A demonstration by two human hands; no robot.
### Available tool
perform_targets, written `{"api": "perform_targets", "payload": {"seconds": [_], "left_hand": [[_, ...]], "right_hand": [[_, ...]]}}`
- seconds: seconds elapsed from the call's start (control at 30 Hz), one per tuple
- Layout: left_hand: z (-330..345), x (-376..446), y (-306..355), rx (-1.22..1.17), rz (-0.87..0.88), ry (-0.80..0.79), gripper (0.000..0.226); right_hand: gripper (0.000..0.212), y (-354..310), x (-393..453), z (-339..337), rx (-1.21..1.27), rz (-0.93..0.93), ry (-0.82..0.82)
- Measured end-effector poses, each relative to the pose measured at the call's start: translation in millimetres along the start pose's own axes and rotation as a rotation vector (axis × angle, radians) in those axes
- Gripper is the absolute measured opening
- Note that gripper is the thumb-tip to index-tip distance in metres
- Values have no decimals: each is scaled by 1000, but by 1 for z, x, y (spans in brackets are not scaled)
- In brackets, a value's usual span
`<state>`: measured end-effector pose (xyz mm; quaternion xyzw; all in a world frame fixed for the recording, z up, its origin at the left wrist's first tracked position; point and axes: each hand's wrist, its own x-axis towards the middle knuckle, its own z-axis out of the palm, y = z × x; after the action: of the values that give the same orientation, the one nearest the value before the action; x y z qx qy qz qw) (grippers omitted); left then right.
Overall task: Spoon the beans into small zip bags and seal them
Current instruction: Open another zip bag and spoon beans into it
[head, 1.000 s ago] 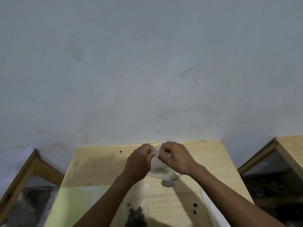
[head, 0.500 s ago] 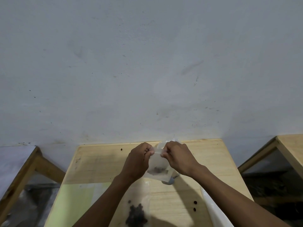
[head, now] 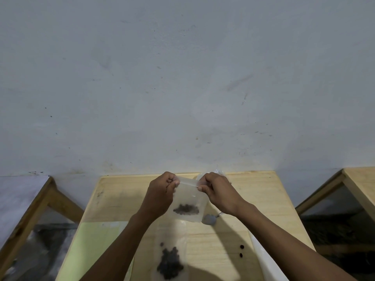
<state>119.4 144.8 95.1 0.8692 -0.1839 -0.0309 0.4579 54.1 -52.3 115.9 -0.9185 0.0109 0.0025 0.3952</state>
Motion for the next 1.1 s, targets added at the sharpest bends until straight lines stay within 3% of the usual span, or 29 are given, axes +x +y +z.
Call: {"api": "perform_targets", "payload": {"seconds": [0.17, 0.37, 0.5, 0.57, 0.67, 0.77, 0.9, 1.03, 1.1], "left_hand": [[-4, -20, -5, -8, -20, 8, 23], [-19, -44, -19, -134, -126, 21, 13], [-21, -64, -33, -310, -276, -63, 8], [-17, -71, -39, -443, -385, -40, 8], [-6, -83, -55, -610, -600, 17, 17], [9, -102, -79, -488, -690, -60, 14], [24, -132, -98, -360, -700, -200, 26], [27, -142, -97, -284, -653, -132, 25], [26, -144, -94, -214, -618, -94, 26]], "right_hand": [[13, 0, -4, 17, 55, 55, 17], [21, 5, -23, 32, 418, 149, 2], [13, 14, -41, 52, 597, 257, -89], [3, 17, -48, 67, 683, 369, -105], [10, 24, -59, 91, 744, 532, -68], [20, 25, -72, 108, 777, 639, -32], [15, 34, -79, 135, 692, 751, 21], [17, 38, -79, 155, 571, 777, 121], [23, 38, -77, 161, 470, 716, 64]]}}
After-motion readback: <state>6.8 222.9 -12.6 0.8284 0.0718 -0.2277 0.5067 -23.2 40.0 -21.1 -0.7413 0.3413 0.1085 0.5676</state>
